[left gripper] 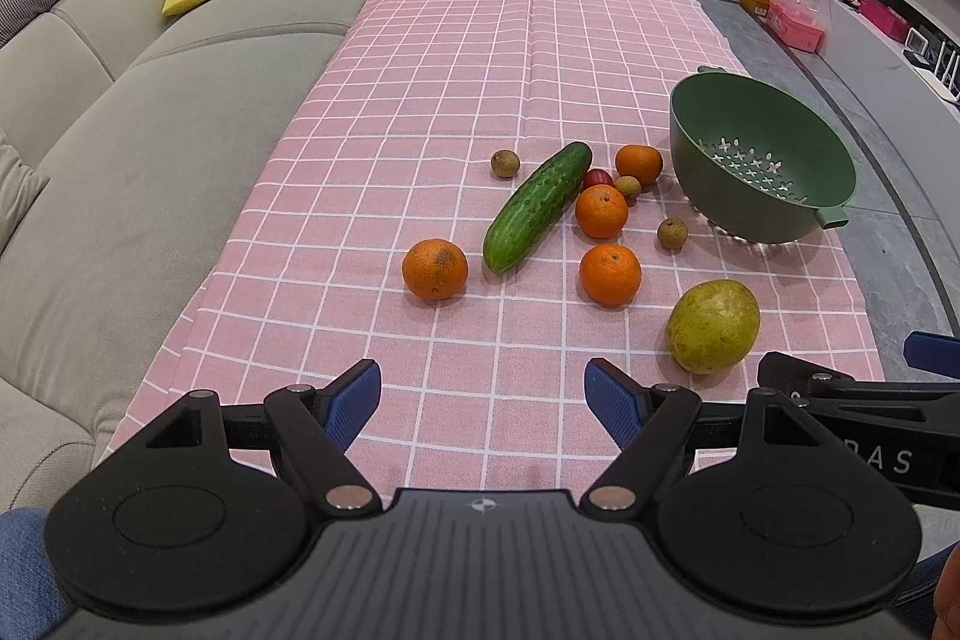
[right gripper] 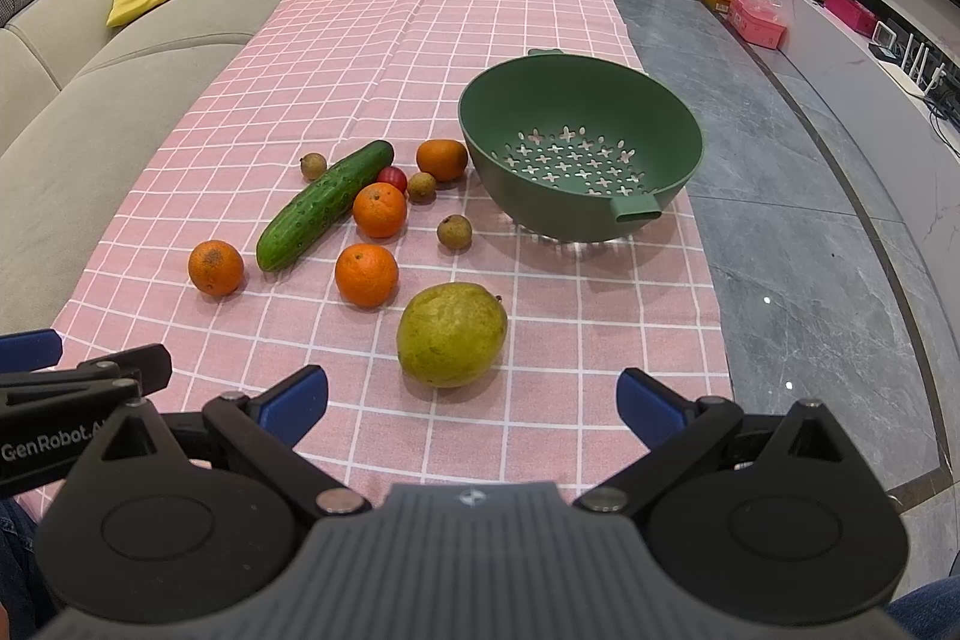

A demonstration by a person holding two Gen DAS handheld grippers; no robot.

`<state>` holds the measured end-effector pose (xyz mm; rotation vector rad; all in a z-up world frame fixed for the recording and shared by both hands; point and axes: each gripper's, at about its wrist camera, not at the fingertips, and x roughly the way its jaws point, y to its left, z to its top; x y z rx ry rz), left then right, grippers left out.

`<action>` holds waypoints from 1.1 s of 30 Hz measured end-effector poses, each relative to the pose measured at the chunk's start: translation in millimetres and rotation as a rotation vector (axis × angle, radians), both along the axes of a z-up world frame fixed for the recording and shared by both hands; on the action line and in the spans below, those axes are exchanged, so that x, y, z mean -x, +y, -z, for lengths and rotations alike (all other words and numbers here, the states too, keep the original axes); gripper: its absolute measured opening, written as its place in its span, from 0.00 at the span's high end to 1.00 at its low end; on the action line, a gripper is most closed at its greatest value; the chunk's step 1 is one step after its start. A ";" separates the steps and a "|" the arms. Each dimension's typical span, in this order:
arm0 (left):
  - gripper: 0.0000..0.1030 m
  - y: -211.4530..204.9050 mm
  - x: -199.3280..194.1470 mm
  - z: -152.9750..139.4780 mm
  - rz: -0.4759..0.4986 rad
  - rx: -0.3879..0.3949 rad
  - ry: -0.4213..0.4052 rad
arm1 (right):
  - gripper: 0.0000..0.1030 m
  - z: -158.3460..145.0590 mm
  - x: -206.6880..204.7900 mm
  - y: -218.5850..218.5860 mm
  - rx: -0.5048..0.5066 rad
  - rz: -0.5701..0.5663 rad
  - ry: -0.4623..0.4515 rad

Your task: Organize fruits

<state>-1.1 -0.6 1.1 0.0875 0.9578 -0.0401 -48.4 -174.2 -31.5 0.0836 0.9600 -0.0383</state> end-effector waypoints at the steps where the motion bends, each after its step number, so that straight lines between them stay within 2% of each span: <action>1: 0.12 0.1 -0.1 0.2 0.000 -0.001 0.000 | 0.04 0.0 0.0 0.0 0.000 0.000 0.000; 33: 0.12 -1.1 0.8 -0.3 0.006 0.019 0.003 | 0.04 0.0 -0.7 -0.3 0.001 -0.003 -0.004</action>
